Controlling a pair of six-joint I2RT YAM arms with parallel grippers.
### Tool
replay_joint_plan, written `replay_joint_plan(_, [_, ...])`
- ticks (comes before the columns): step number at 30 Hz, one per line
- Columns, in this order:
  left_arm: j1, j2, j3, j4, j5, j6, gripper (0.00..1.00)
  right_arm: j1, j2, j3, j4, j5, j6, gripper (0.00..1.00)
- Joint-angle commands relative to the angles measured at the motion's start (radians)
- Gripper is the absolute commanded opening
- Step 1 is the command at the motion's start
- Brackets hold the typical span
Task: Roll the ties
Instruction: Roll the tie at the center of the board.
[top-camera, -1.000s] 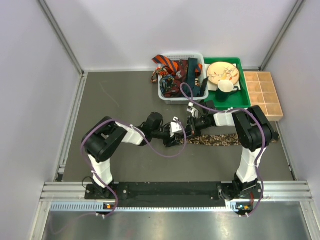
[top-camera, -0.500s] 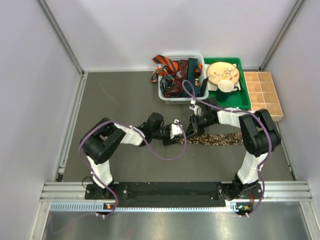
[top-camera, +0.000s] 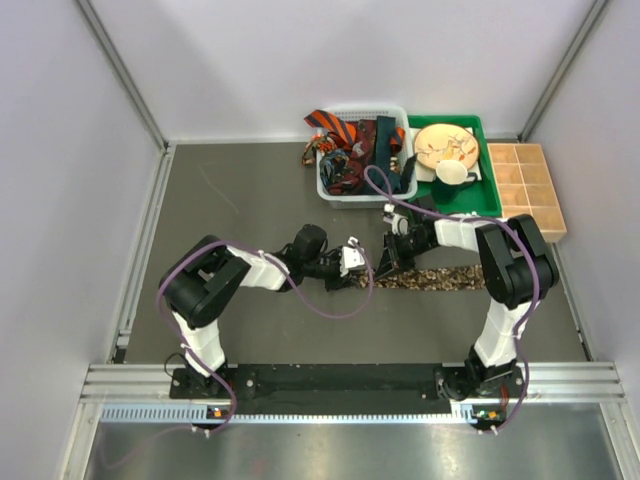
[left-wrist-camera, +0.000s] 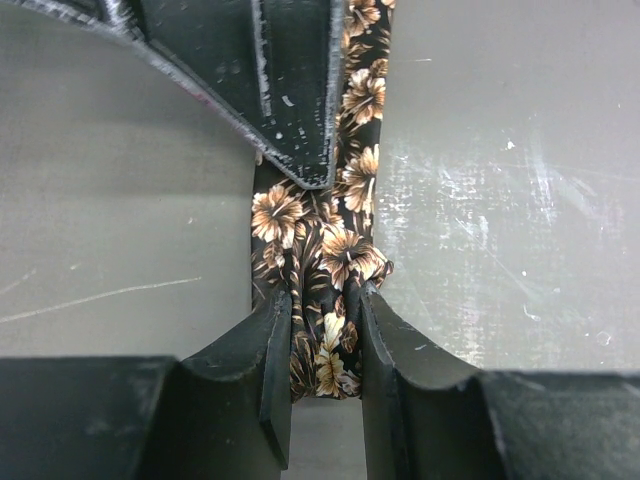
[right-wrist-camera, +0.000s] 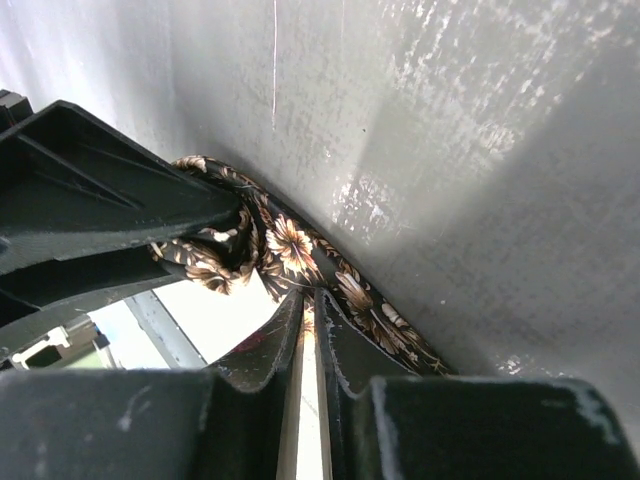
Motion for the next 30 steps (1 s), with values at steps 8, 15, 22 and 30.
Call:
replay_joint_plan(8, [0.028, -0.032, 0.072, -0.027, -0.021, -0.235, 0.12, 0.018, 0.059, 0.045, -0.080, 0.149, -0.063, 0.07])
replay_joint_plan(15, [0.007, -0.002, 0.101, -0.203, -0.093, -0.060, 0.13, 0.018, 0.031, 0.036, -0.076, 0.088, -0.070, 0.07])
replay_joint_plan(22, [-0.033, 0.019, 0.121, -0.341, -0.184, -0.001, 0.13, 0.017, -0.053, 0.024, -0.015, -0.113, 0.002, 0.24])
replay_joint_plan(30, [-0.035, 0.025, 0.119, -0.355, -0.201, 0.002, 0.14, 0.020, 0.022, 0.039, 0.045, -0.193, 0.099, 0.36])
